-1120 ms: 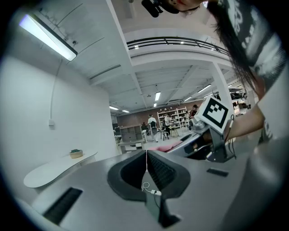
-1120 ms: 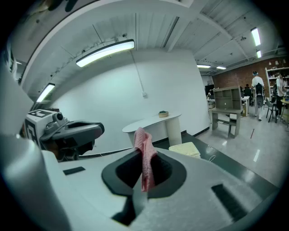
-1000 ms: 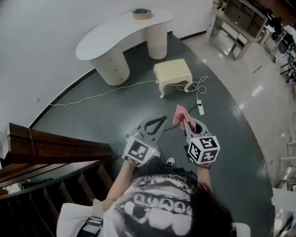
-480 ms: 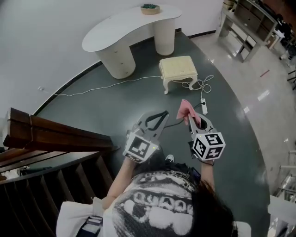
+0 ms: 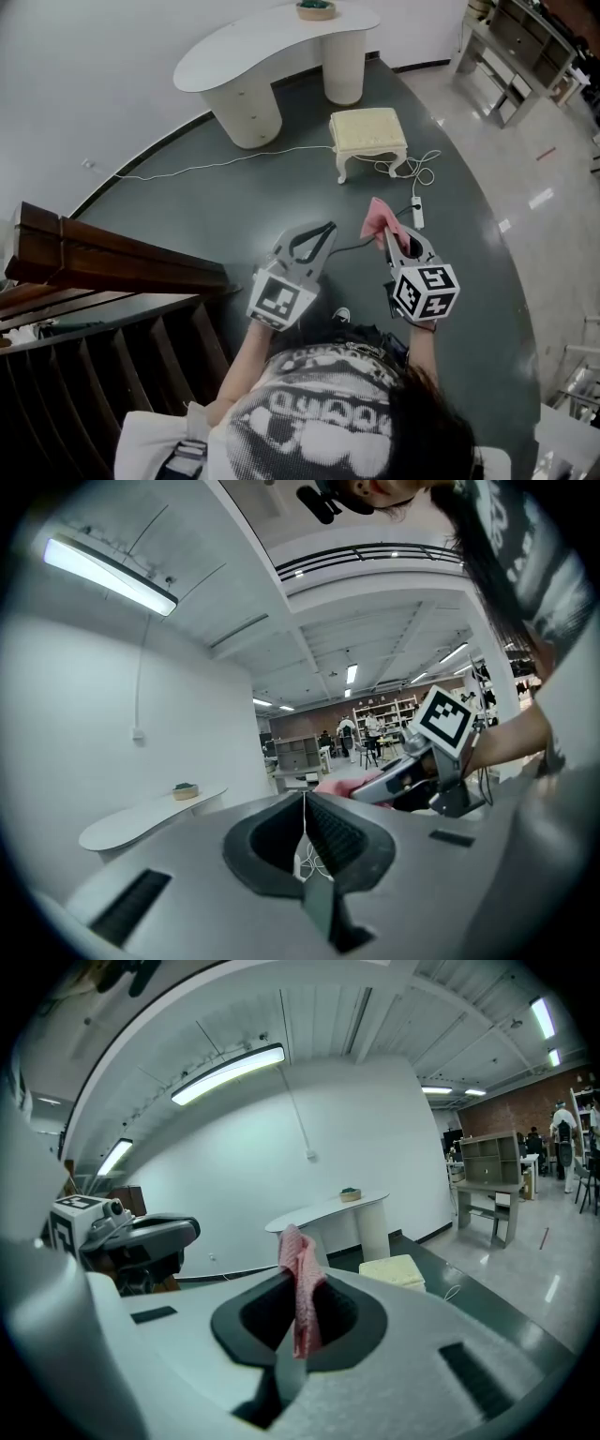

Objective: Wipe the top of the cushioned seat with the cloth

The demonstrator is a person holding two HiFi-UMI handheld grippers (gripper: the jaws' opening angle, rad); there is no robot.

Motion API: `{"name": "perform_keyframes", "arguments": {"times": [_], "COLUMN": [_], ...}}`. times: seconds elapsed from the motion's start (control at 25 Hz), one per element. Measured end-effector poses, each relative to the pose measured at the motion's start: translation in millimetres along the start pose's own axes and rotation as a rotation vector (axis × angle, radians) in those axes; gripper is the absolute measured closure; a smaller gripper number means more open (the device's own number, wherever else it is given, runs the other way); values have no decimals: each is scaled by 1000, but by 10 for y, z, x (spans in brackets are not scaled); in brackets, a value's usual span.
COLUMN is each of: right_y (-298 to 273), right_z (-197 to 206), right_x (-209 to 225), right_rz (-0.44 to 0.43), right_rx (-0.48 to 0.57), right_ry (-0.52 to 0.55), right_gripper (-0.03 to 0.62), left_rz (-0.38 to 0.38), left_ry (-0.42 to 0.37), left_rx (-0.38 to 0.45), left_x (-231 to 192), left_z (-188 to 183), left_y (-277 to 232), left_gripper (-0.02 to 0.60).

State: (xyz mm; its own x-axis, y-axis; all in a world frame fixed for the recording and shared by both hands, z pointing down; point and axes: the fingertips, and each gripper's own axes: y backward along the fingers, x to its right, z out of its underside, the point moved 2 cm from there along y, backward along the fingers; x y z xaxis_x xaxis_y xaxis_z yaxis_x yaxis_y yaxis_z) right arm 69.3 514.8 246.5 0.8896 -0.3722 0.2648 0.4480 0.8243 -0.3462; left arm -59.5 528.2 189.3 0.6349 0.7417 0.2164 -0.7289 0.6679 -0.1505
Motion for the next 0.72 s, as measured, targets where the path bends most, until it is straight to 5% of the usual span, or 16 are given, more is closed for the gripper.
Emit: {"name": "perform_keyframes", "arguments": {"times": [0.32,0.72], "right_y": [-471,-1791], "right_z": [-72,-463], "right_x": [128,240], "right_rz": [10,61], "right_rx": [-16,-75], "right_ry": [-19,-31], "right_gripper": [585,585], "left_rz": [-10,49], "left_ry": [12,17], "left_rx": [-27,-36], "left_x": [-389,-1648], "left_z": [233,533], "left_y": [-149,-767], "left_gripper": [575,575]}}
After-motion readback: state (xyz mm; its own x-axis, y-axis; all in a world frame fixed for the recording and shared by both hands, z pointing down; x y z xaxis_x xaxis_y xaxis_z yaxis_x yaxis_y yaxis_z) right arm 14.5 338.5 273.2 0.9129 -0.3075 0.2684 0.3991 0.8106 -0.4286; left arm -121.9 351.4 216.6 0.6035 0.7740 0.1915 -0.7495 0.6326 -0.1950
